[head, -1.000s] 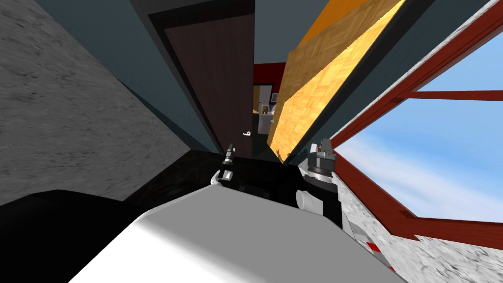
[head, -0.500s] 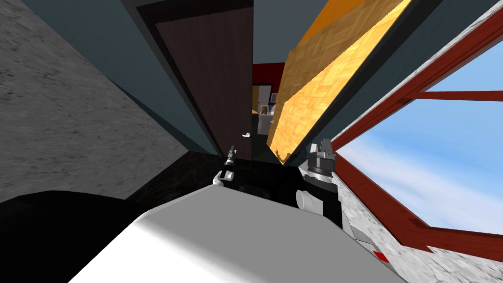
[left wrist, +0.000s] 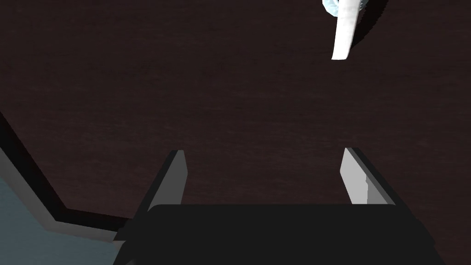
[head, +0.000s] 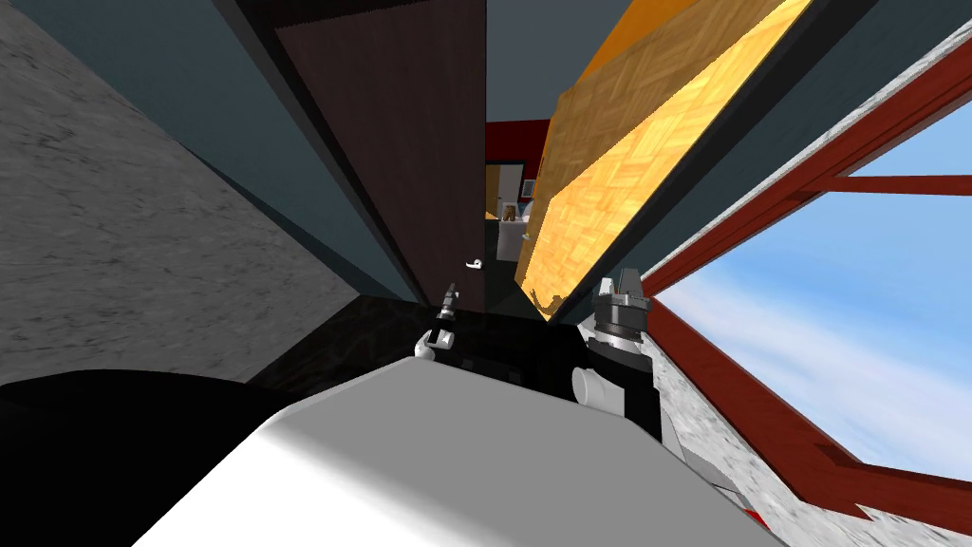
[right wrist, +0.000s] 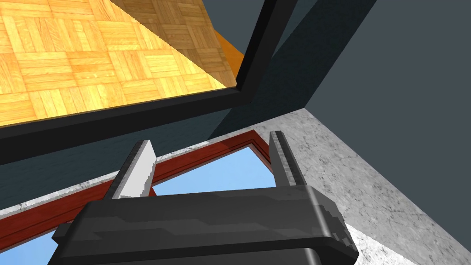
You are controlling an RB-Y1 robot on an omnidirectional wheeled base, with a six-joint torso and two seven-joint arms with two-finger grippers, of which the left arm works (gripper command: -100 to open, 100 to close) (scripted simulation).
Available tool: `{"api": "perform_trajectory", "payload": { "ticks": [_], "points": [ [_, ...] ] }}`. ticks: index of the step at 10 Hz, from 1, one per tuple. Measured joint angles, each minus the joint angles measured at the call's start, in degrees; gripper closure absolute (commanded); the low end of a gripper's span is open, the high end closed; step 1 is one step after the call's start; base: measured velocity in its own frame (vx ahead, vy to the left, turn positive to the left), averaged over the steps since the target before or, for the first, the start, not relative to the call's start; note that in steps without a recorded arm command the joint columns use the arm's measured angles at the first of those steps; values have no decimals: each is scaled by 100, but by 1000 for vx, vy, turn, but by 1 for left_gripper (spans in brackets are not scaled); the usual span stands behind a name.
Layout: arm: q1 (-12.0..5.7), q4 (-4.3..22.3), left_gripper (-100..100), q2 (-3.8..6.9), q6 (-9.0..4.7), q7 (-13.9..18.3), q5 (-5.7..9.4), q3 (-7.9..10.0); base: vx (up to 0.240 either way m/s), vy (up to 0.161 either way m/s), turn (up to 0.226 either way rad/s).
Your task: Push the door open
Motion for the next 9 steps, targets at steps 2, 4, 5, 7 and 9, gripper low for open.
{"api": "perform_trajectory", "payload": {
  "ticks": [2, 4, 5, 7, 9],
  "points": [
    [-130, 308, -100, -23, -50, -25, 40, -13, 89, 16, -18],
    [-247, 551, -100, -38, -63, -46, 83, -22, 98, 29, -17],
    [-282, 678, -100, -37, -88, -46, 102, -34, 102, 16, -15],
    [-403, 965, -100, -41, -151, -48, 141, -44, 108, 7, -12],
    [-473, 1127, -100, -66, -141, -73, 174, -57, 87, 7, -14]
  ]
}}
